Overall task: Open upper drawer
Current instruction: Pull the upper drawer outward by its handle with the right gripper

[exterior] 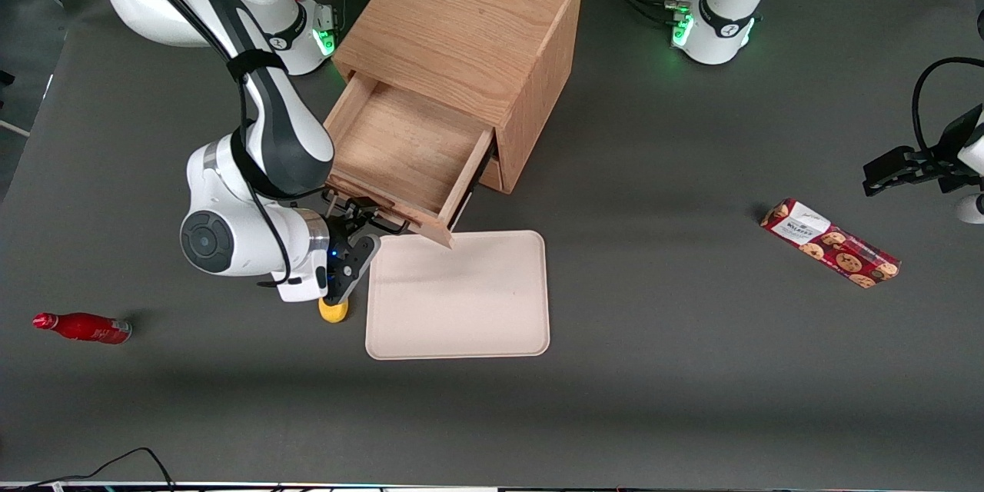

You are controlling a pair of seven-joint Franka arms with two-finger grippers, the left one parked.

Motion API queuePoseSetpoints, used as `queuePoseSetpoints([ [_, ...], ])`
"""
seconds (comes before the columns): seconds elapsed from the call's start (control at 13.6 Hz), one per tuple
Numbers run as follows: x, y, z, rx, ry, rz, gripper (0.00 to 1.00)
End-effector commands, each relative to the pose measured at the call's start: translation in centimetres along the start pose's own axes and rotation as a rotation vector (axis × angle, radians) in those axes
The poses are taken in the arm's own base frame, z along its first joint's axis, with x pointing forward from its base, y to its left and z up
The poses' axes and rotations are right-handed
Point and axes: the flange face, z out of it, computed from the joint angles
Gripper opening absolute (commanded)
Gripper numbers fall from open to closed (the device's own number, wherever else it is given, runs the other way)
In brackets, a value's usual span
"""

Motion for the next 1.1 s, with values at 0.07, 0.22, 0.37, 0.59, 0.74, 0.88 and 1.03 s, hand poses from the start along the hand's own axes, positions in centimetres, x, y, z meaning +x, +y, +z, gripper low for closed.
queuePoseSetpoints([
  [0.07,0.0,2.0,-0.4,-0.008,0.005,-0.022,1.00],
  [0.22,0.1,3.0,-0.8,-0.013,0.017,-0.036,1.00],
  [0.37,0.1,3.5,-1.0,-0.016,0.023,-0.031,1.00],
  [0.59,0.0,5.1,-0.7,-0.019,0.024,-0.043,1.00],
  [0.74,-0.1,5.4,-0.9,-0.020,0.029,-0.043,1.00],
  [0.88,-0.1,5.5,-0.6,-0.020,0.025,-0.061,1.00],
  [1.03,-0.2,5.6,-0.8,-0.020,0.028,-0.067,1.00],
])
